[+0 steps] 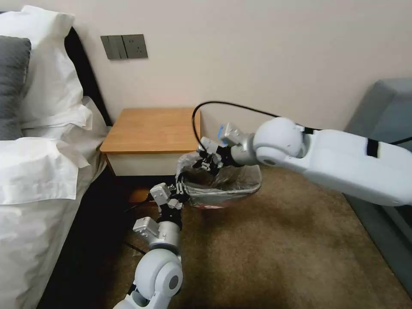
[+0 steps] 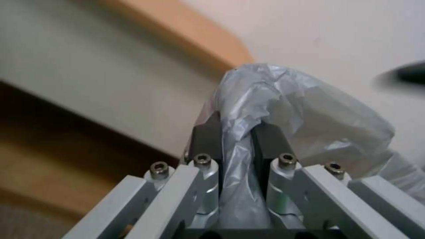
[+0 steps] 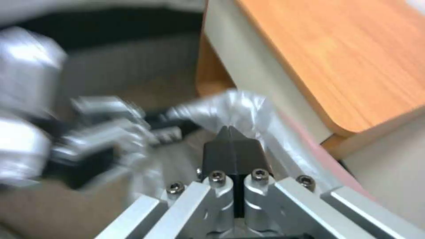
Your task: Pick up the garbage bag from the table and place it over the trash can.
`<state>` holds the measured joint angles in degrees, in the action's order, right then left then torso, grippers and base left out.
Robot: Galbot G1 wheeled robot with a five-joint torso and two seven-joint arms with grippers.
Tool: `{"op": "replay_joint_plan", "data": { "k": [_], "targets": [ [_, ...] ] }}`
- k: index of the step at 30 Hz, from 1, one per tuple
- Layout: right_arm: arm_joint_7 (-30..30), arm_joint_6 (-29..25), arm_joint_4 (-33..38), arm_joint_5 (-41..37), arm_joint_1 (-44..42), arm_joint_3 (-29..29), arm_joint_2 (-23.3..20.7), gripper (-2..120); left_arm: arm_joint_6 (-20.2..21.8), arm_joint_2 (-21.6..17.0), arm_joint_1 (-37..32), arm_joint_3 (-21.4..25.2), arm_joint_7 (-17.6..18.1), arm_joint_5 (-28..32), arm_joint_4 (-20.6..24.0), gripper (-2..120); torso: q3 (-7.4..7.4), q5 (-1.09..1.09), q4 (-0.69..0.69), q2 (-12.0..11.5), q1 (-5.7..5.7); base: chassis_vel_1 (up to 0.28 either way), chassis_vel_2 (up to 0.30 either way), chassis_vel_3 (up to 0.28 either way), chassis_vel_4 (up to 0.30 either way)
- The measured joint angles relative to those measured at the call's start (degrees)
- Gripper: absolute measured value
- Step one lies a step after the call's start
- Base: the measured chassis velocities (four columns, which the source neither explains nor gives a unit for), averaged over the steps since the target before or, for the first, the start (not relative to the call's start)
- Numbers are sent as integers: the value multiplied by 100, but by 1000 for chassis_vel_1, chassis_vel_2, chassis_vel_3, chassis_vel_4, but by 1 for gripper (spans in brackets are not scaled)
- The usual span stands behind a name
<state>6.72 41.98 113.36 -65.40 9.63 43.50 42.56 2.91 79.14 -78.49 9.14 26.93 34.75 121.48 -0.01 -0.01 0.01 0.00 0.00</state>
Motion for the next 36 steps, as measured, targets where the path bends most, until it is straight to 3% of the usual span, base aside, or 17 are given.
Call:
{"op": "replay_joint_plan", "data": {
  "k": [1, 2, 5, 6, 9, 10, 12, 13, 15, 17, 22, 27, 30, 36],
  "targets": [
    [-430, -2, 259, -380, -389, -445, -185, 0, 113, -12, 21, 16, 118, 112, -45, 11, 0, 0, 0, 0, 0, 0, 0, 0, 0],
    [-430, -2, 259, -380, -389, -445, -185, 0, 113, -12, 21, 16, 118, 112, -45, 11, 0, 0, 0, 0, 0, 0, 0, 0, 0],
    [-1504, -257, 834, -719, -1528, -1525, -630, 0, 362, -38, 37, 31, 334, 269, -144, 11, 0, 3, -1, 0, 0, 0, 0, 0, 0],
    [-1504, -257, 834, -719, -1528, -1525, -630, 0, 362, -38, 37, 31, 334, 269, -144, 11, 0, 3, -1, 0, 0, 0, 0, 0, 0],
    [-2565, -817, 1332, -219, -3016, -2439, -1173, 14, 483, -68, 4, 33, 399, 358, -231, 11, -1, 1, -2, 0, 0, 0, 0, 0, 0],
    [-2565, -817, 1332, -219, -3016, -2439, -1173, 14, 483, -68, 4, 33, 399, 358, -231, 11, -1, 1, -2, 0, 0, 0, 0, 0, 0],
    [-2991, -1212, 1415, 360, -3848, -2752, -1315, 18, 543, -84, -11, 30, 418, 438, -248, 11, 0, 2, -4, 0, -1, 0, 0, 0, 0],
    [-3314, -1696, 1415, 1056, -4686, -3149, -1264, 27, 599, -98, -25, 27, 423, 531, -274, 11, 0, 2, -3, 0, -1, 0, 0, 0, 0],
    [-3450, -1904, 1404, 1387, -5089, -3340, -1176, 30, 614, -100, -32, 24, 423, 549, -292, 11, -1, 1, -3, 0, 0, 0, 0, 0, 0],
    [-3644, -2403, 1369, 2176, -6189, -3946, -820, 40, 622, -104, -54, 15, 412, 560, -337, 11, 0, 3, 1, 0, 0, 0, 0, 0, 0],
    [-3321, -2980, 1381, 3601, -8019, -5264, -93, 60, 529, -157, -139, -43, 264, 611, -421, 11, 0, 0, -3, 0, 0, 0, 0, 0, 0],
    [-3178, -3013, 1612, 3891, -8671, -5660, 268, 74, 339, -156, -203, -81, 146, 544, -484, 11, 0, -1, -2, 0, -1, 0, 0, 0, 0],
    [-3150, -3000, 1707, 4137, -8953, -5795, 615, 91, 226, -139, -286, -99, 126, 393, -501, 11, 0, 0, 0, 0, 0, 0, 0, 0, 0],
    [-3082, -3044, 1706, 4451, -9273, -6092, 1099, 100, 152, -149, -474, -98, 39, 177, -501, 11, 0, 0, 0, 0, -1, 0, 0, 0, 0]
  ]
}}
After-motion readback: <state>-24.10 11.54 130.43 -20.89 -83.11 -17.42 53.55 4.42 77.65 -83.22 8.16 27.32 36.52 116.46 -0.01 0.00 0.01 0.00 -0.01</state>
